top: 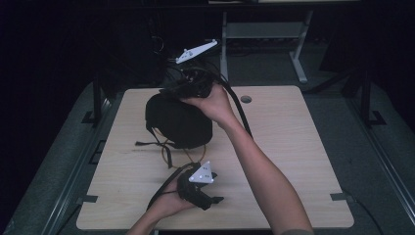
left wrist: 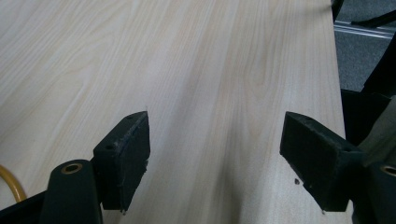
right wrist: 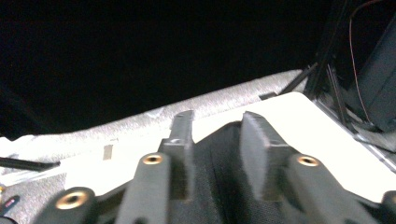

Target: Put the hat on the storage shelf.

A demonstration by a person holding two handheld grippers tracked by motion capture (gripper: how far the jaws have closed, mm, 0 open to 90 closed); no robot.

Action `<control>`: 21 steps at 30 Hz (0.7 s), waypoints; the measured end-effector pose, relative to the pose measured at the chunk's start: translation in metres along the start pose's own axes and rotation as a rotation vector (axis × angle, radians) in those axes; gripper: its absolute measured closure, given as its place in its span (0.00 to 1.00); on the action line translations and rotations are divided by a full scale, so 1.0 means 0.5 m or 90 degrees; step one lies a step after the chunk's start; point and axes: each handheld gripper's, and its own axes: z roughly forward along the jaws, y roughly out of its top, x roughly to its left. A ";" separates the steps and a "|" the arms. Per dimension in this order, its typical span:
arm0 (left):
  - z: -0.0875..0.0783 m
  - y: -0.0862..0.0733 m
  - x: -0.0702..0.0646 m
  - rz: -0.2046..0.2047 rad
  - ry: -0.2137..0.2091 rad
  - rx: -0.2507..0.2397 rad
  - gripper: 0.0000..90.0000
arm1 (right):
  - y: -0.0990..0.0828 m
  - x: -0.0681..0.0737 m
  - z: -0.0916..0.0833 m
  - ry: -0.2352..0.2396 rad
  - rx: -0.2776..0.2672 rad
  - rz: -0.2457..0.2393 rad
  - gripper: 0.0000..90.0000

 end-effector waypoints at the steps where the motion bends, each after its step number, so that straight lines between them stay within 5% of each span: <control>1: 0.001 -0.001 -0.001 -0.006 0.001 -0.003 0.27 | -0.001 0.001 0.000 0.001 0.005 -0.004 0.68; 21: -0.010 -0.008 0.006 -0.017 0.012 -0.015 0.27 | -0.049 -0.019 -0.071 -0.020 -0.014 0.031 0.50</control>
